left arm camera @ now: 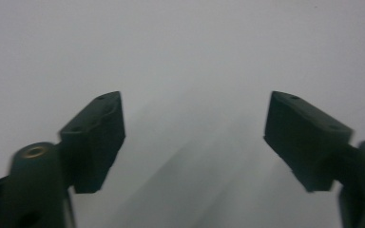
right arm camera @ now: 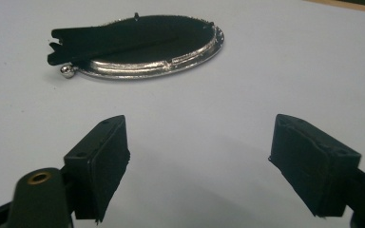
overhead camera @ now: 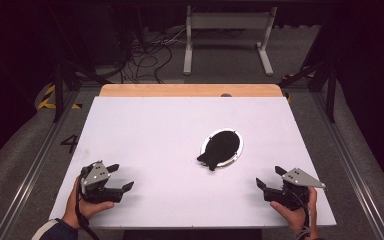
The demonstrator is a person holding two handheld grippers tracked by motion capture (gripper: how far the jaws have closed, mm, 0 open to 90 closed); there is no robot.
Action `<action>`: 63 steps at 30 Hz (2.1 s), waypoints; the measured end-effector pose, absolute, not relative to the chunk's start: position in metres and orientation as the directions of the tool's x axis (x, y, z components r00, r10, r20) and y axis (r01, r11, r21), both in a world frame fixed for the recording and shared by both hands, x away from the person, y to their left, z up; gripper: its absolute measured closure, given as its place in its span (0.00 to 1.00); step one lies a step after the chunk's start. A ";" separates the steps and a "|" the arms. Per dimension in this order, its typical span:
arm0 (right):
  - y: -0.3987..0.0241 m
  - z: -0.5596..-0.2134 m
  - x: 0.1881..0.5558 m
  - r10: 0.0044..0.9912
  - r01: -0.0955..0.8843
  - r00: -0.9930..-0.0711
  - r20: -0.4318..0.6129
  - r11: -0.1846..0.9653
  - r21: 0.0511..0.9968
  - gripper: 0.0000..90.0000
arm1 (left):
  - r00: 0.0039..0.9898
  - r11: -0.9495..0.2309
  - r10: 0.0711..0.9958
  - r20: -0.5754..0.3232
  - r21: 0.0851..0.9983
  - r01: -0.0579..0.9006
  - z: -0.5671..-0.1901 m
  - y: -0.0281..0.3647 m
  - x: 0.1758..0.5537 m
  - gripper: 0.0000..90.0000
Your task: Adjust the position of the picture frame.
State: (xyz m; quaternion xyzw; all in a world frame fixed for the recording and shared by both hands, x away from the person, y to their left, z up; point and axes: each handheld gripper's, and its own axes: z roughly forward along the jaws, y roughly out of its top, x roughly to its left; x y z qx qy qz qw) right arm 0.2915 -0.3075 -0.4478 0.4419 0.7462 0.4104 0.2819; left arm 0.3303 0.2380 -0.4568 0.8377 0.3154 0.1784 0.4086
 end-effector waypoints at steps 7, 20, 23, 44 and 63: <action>-0.303 -0.447 0.300 0.894 0.444 -0.445 -0.056 0.274 0.853 0.48 | 0.761 -0.479 0.647 0.039 0.798 0.366 -0.458 0.237 0.334 0.60; -0.290 -0.439 0.352 0.885 0.449 -0.456 -0.094 0.321 0.834 1.00 | 0.800 -0.434 0.600 -0.012 0.835 0.338 -0.455 0.247 0.340 0.96; -0.286 -0.442 0.368 0.890 0.476 -0.448 -0.086 0.318 0.820 1.00 | 0.806 -0.444 0.592 -0.009 0.830 0.336 -0.454 0.239 0.350 0.98; -0.273 -0.455 0.439 0.923 0.596 -0.381 -0.050 0.287 0.750 1.00 | 0.815 -0.519 0.579 0.024 0.782 0.345 -0.459 0.201 0.377 0.99; -0.233 -0.455 0.447 0.872 0.568 -0.485 -0.067 0.372 0.734 1.00 | 0.836 -0.536 0.547 0.034 0.781 0.320 -0.454 0.174 0.395 0.98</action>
